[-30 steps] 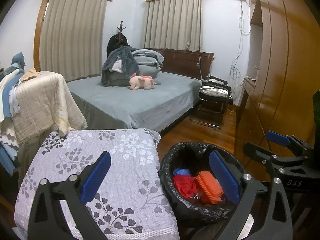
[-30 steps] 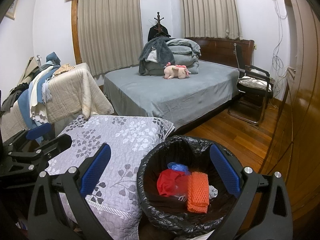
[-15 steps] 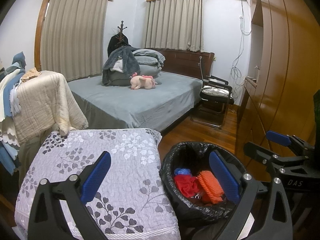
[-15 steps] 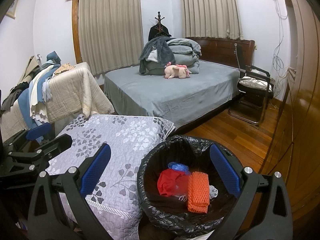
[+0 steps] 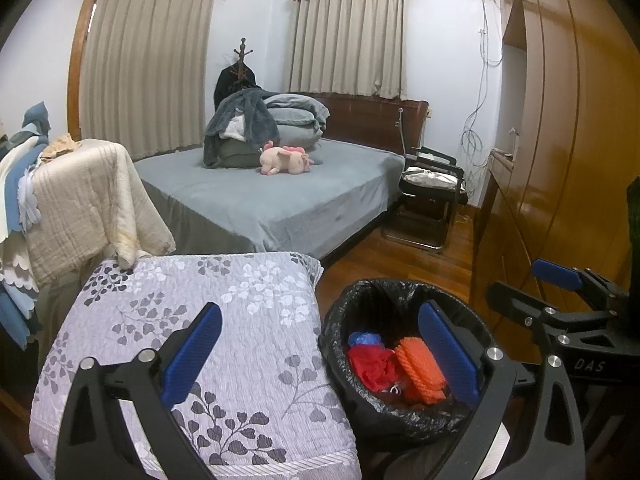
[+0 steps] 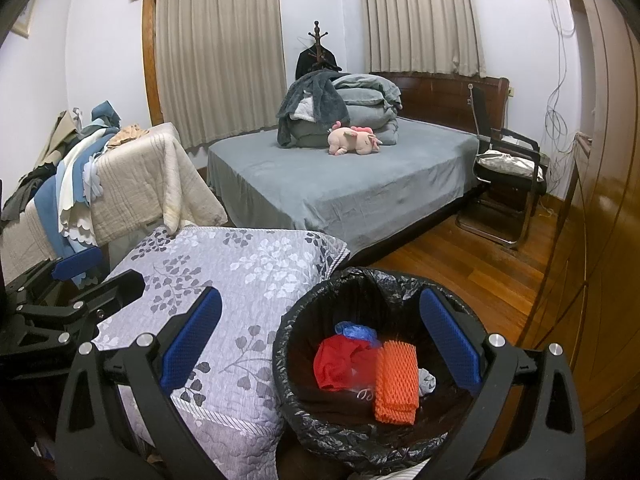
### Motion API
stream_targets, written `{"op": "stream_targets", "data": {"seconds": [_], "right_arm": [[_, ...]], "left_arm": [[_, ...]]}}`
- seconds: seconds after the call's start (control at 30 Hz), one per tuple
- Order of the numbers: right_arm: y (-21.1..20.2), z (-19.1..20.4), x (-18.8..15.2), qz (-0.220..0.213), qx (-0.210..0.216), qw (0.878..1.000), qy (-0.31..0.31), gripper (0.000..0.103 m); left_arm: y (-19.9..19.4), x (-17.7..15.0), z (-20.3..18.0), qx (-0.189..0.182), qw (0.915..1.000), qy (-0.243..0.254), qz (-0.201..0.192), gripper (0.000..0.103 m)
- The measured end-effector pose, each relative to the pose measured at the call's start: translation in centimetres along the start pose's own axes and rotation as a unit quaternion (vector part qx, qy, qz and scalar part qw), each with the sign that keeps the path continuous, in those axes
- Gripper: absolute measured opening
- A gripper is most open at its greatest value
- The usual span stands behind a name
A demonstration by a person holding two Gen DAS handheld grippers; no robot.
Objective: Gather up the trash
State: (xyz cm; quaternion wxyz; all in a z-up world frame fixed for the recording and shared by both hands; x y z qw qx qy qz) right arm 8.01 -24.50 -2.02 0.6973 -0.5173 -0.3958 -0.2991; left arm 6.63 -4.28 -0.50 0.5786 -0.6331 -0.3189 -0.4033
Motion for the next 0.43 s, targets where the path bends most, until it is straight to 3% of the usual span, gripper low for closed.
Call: {"op": "stream_targets", "data": {"seconds": [0.43], "right_arm": [[0.00, 0.02, 0.02, 0.001, 0.000, 1.000, -0.001, 0.097]], "left_arm": [[0.75, 0.61, -0.20, 0.002, 1.0000, -0.003, 0.006, 0.097]]}}
Point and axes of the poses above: each gripper's, at about its wrist camera, not at the fingertips, and y roughly the way its jaws point, z to its left, x to its top, the point moved 3 cm from there along y, roughly the way its jaws point, and after that the axes turned 10 degrees about x, right-handed, at the moved point
